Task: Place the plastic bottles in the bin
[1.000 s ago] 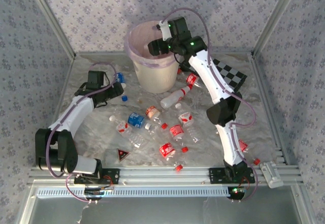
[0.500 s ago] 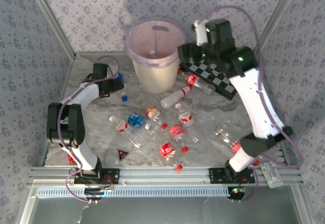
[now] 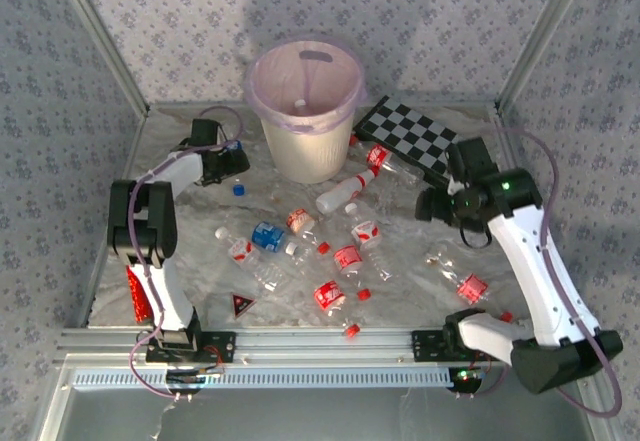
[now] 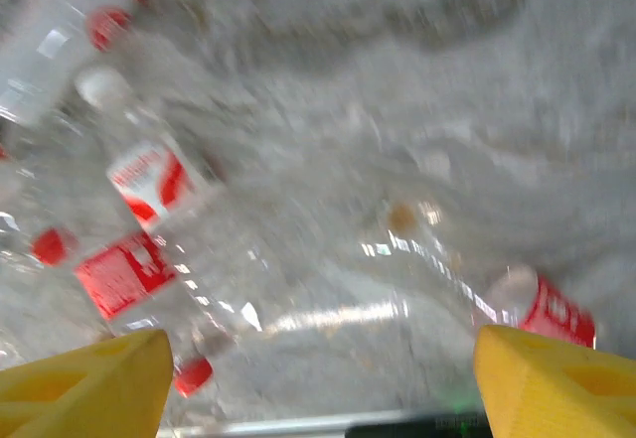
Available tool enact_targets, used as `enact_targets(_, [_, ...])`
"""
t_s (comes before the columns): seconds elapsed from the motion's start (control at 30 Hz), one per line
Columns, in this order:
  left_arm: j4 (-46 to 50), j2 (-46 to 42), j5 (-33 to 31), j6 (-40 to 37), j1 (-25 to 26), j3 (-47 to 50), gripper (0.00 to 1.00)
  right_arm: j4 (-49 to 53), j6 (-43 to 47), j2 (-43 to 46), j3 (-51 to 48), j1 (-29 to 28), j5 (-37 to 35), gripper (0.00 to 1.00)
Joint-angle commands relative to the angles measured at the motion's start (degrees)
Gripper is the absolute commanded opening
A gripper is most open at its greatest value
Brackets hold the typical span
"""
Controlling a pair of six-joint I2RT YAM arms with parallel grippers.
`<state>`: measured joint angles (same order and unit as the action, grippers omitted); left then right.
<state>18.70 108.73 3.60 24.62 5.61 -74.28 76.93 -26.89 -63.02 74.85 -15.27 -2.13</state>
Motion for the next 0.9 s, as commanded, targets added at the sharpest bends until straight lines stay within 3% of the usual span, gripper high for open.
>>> enact_targets(0.0, [0.64, 2.62, 0.49, -1.35, -0.37, -3.00, 0.86, 7.60, -7.25, 2.99, -5.62, 1.36, -0.11, 0.82])
enact_targets(0.3, [1.25, 8.52, 1.40, -3.69, -0.94, -8.28, 0.82, 6.15, -12.24, 4.91, -20.03, 2.52, -2.18, 0.89])
enact_targets(0.4, [1.42, 9.36, 1.59, -3.96, -1.29, -9.06, 0.78, 1.79, -11.88, 4.07, -22.86, 2.46, -5.95, 0.92])
enact_targets(0.5, [1.49, 9.64, 1.92, -3.79, -1.63, -9.32, 0.72, -5.10, -12.83, 3.51, -26.97, 2.61, -4.16, 0.98])
enact_targets(0.87, [2.16, 8.49, 2.12, -4.57, -2.54, -10.39, 0.51, -11.54, -11.39, -4.80, -26.63, 2.75, -11.29, 1.00])
